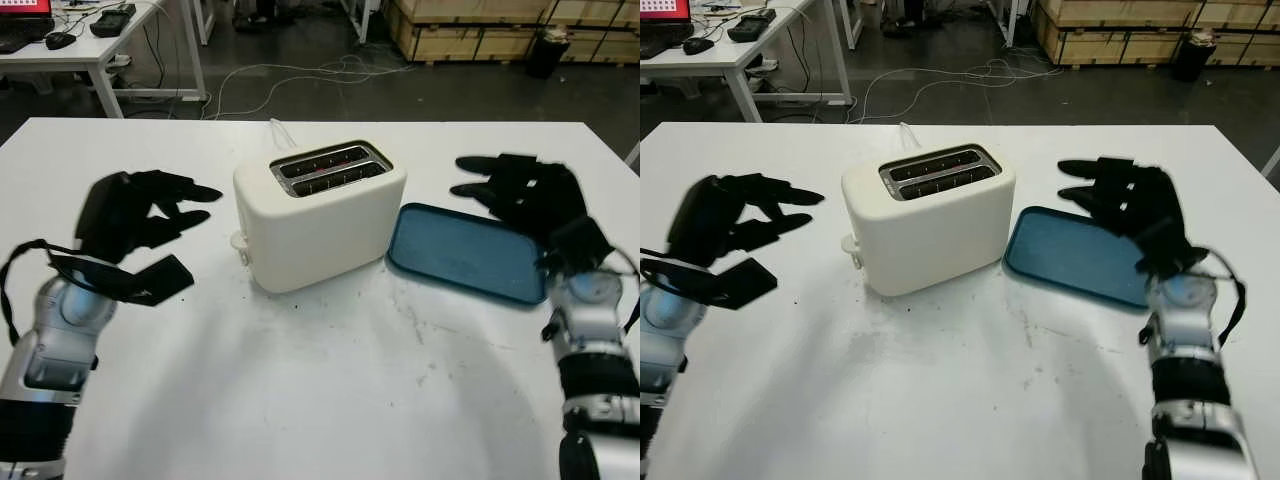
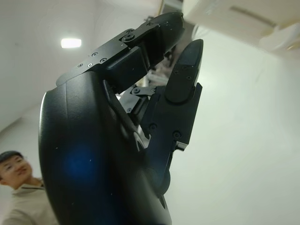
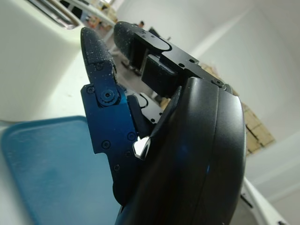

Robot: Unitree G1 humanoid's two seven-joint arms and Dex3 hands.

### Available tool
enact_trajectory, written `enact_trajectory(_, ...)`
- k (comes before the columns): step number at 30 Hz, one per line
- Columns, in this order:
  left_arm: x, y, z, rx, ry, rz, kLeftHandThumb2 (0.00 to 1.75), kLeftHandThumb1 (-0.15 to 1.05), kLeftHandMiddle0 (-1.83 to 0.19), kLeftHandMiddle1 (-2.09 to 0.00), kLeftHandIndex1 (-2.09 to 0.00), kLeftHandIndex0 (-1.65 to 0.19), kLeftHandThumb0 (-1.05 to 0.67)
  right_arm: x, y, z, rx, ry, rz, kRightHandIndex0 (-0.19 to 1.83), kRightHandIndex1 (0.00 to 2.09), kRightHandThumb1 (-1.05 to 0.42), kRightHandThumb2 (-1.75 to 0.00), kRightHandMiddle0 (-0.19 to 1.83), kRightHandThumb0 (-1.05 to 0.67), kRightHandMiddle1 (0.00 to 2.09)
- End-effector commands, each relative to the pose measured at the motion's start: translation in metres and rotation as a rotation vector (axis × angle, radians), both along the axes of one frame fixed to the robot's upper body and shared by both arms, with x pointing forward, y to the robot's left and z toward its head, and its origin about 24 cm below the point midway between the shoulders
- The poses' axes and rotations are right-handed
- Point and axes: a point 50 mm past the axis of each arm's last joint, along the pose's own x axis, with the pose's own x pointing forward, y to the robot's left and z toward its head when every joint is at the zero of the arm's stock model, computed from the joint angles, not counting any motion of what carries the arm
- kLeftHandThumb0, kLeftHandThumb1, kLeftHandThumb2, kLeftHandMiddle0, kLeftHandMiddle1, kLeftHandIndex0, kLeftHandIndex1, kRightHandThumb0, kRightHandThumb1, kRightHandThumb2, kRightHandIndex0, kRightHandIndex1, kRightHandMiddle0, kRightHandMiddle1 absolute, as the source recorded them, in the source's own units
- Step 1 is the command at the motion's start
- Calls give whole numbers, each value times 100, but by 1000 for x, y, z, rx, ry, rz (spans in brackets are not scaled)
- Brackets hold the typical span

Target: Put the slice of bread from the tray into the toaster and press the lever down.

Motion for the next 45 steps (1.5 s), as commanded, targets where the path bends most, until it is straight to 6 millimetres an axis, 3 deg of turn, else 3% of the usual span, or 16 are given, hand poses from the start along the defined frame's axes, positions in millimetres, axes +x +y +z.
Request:
enact_trajectory(1, 2, 4, 10, 55, -2, 14, 0, 82, -78, -120, -2, -114, -35, 7, -3, 13, -58, -6, -11, 106, 20, -83, 0, 105, -55, 1)
enact_trajectory(5, 8, 10, 18, 140, 63, 27, 0, 82, -78, -103, -1, -113, -41, 17, -4, 28, -154, -23, -10, 108, 21, -81, 0, 107, -55, 1)
enact_trajectory(11, 15, 11, 28, 211, 126, 21, 0, 80, -78, -95, -1, -112, -44, 32, 0, 41, -309, 10, 2, 113, 22, -81, -1, 107, -59, 1)
enact_trajectory(20, 29, 5, 47, 232, 127, 26, 0, 81, -81, -88, -1, -114, -40, 49, 10, 47, -410, 102, 15, 107, 17, -80, 0, 101, -62, 0)
enact_trajectory(32, 43, -4, 43, 273, 165, 18, 1, 82, -82, -88, -2, -116, -39, 57, 22, 57, -510, 103, 42, 104, 18, -79, 0, 100, -61, 0)
enact_trajectory(45, 42, -10, 35, 269, 161, -17, 0, 81, -84, -94, -3, -118, -37, 58, 23, 62, -526, 90, 26, 100, 20, -78, 0, 100, -55, 0)
